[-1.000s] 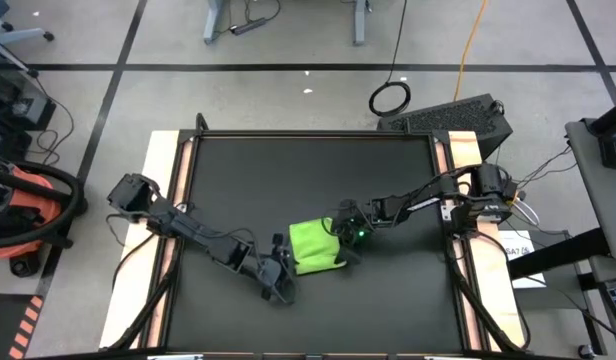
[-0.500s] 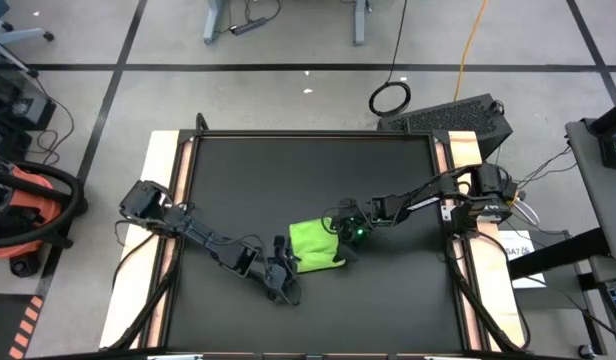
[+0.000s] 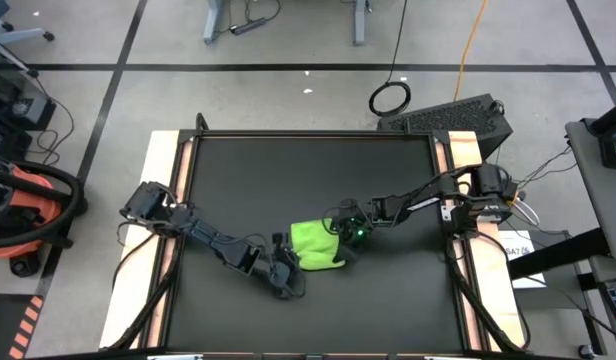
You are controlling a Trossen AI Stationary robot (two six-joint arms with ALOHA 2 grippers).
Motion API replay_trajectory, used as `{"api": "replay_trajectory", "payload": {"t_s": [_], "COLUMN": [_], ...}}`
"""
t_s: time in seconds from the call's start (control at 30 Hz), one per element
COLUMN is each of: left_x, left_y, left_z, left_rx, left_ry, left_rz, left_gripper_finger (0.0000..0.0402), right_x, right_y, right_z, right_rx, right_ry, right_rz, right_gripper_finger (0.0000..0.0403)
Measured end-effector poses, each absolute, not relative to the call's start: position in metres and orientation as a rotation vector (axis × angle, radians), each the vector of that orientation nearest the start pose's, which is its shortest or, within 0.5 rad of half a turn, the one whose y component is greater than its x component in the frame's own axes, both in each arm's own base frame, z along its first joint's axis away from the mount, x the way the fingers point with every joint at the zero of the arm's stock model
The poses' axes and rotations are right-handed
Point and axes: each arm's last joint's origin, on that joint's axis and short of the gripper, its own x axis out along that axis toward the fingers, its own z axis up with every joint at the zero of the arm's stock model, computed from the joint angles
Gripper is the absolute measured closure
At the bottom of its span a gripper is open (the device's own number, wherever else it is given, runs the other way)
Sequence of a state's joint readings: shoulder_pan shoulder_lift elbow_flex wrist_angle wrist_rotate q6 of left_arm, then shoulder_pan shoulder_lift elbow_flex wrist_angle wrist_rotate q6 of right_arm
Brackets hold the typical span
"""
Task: Roll towel
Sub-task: Roll the green towel
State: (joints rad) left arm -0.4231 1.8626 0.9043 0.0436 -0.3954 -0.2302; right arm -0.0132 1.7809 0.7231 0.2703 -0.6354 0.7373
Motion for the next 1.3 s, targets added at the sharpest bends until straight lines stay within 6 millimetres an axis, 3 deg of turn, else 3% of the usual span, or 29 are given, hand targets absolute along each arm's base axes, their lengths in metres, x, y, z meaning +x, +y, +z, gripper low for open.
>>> {"api": "replay_trajectory", "payload": {"t_s": [0.1,0.17,0.3,0.4,0.53,0.73,0.87,1.03,1.3], "left_x": [0.319,0.319,0.318,0.317,0.317,0.320,0.323,0.325,0.328], "left_y": [-0.129,-0.129,-0.129,-0.129,-0.129,-0.119,-0.109,-0.101,-0.089], "left_z": [0.115,0.115,0.115,0.115,0.115,0.114,0.113,0.112,0.112], "left_rx": [0.133,0.138,0.162,0.186,0.226,0.249,0.218,0.170,0.063], "left_ry": [0.850,0.857,0.869,0.885,0.891,0.913,0.938,0.954,0.973], "left_rz": [0.036,0.006,-0.019,-0.057,-0.085,-0.144,-0.174,-0.203,-0.227], "left_gripper_finger": [0.0364,0.0385,0.0378,0.0384,0.0388,0.0389,0.0389,0.0389,0.0389], "right_x": [0.312,0.311,0.309,0.306,0.304,0.302,0.300,0.294,0.279], "right_y": [0.013,0.013,0.012,0.011,0.008,0.008,0.023,0.047,0.080], "right_z": [0.116,0.120,0.133,0.147,0.160,0.152,0.157,0.178,0.173], "right_rx": [0.889,0.864,0.799,0.697,0.589,0.513,0.386,0.167,-0.060], "right_ry": [0.933,0.921,0.878,0.819,0.745,0.795,0.773,0.666,0.741], "right_rz": [0.314,0.327,0.333,0.294,0.235,0.202,0.299,0.346,0.329], "right_gripper_finger": [0.0326,0.0294,0.0242,0.0224,0.0222,0.0239,0.0249,0.0246,0.0169]}}
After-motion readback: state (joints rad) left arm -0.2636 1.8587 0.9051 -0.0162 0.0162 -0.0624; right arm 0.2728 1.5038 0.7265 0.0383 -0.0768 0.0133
